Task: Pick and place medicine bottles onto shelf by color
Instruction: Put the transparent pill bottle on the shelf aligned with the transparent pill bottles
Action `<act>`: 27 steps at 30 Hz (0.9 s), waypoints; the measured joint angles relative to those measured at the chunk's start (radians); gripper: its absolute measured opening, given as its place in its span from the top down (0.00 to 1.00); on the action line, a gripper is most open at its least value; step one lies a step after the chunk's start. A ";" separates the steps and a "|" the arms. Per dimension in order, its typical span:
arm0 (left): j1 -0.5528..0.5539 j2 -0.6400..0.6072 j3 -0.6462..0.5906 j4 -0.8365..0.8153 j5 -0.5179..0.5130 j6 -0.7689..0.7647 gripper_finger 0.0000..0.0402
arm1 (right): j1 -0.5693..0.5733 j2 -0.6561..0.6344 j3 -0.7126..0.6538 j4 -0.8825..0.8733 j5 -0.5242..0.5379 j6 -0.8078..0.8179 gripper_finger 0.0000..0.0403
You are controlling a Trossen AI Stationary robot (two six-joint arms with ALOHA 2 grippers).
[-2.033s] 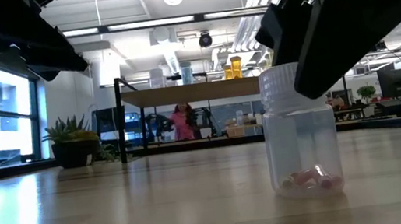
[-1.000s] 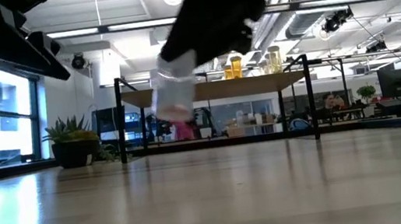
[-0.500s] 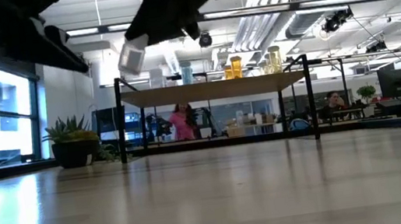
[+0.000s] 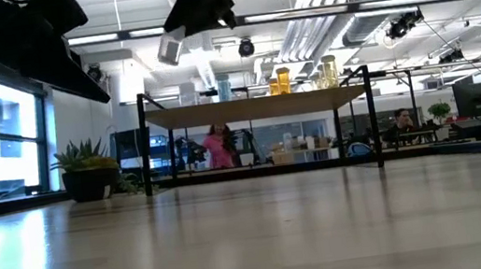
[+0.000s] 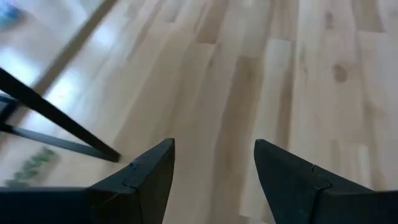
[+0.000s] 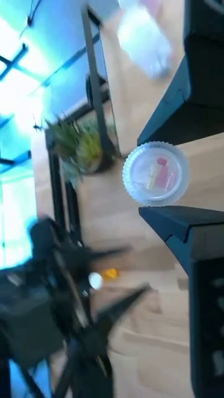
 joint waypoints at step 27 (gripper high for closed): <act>0.002 0.000 0.000 0.000 0.043 -0.060 0.47 | -0.163 0.048 0.269 -0.163 -0.033 0.003 0.69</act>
